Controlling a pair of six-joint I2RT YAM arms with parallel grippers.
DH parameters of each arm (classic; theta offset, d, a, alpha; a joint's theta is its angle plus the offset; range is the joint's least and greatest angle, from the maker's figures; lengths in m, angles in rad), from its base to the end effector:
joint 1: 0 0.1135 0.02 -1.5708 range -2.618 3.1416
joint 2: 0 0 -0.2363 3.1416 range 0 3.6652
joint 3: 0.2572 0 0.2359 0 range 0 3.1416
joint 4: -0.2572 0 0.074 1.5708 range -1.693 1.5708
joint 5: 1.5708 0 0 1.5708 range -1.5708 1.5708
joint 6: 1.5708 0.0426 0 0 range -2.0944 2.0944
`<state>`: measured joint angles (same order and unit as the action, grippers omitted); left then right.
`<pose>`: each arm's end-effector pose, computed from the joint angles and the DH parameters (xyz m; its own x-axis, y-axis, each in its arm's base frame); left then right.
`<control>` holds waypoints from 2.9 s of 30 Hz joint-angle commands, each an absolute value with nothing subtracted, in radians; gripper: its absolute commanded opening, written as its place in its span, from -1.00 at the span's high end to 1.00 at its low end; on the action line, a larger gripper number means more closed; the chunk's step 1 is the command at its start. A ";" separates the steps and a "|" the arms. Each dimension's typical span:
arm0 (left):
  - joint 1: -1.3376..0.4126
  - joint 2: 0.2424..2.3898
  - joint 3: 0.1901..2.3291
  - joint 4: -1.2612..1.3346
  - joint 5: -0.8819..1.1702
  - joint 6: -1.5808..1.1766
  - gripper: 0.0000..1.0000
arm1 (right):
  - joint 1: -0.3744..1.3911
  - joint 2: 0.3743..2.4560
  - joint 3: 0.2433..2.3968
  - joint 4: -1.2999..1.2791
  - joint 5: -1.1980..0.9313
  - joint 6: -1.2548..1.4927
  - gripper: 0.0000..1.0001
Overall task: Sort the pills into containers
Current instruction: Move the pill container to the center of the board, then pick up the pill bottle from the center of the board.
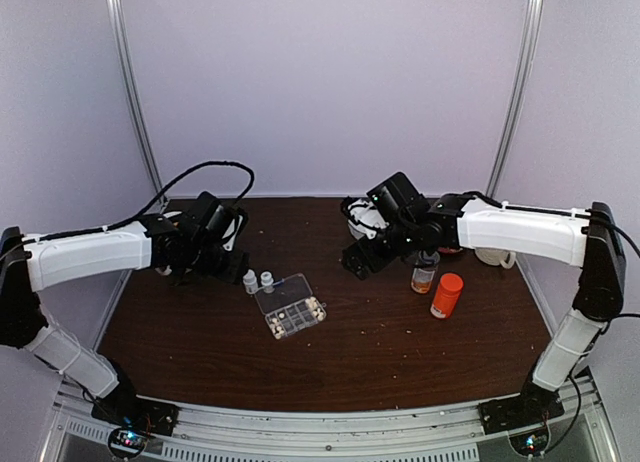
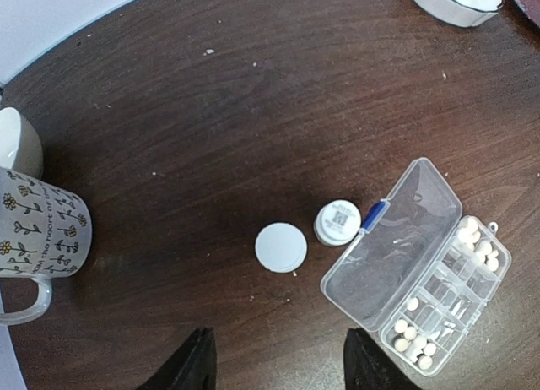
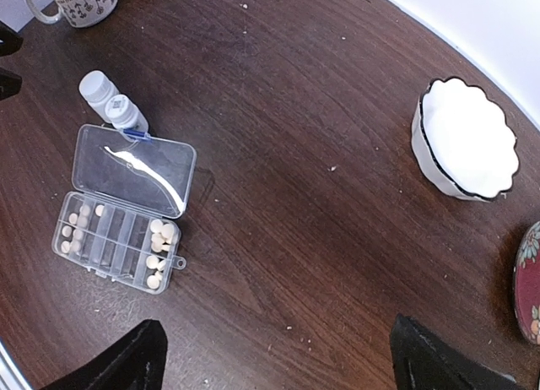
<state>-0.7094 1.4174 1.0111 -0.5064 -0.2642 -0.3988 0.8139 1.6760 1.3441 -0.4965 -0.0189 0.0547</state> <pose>0.2255 -0.1789 0.2209 -0.7503 0.1501 -0.6438 0.2347 0.9709 -0.0471 0.2458 0.2614 0.2450 -0.5454 -0.4978 -0.6743 -0.7068 0.7055 0.0509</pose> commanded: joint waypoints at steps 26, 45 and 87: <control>-0.706 1.528 0.798 -0.144 -0.026 -0.645 0.33 | 0.847 1.833 1.132 -0.004 -0.037 0.112 -0.46; -0.706 1.672 0.895 -0.108 0.095 -0.648 0.50 | 0.848 1.743 1.025 0.153 0.015 0.111 -0.47; -0.698 1.643 1.202 -0.636 -0.278 -0.503 0.01 | 0.848 1.597 0.862 0.324 0.120 0.137 -0.53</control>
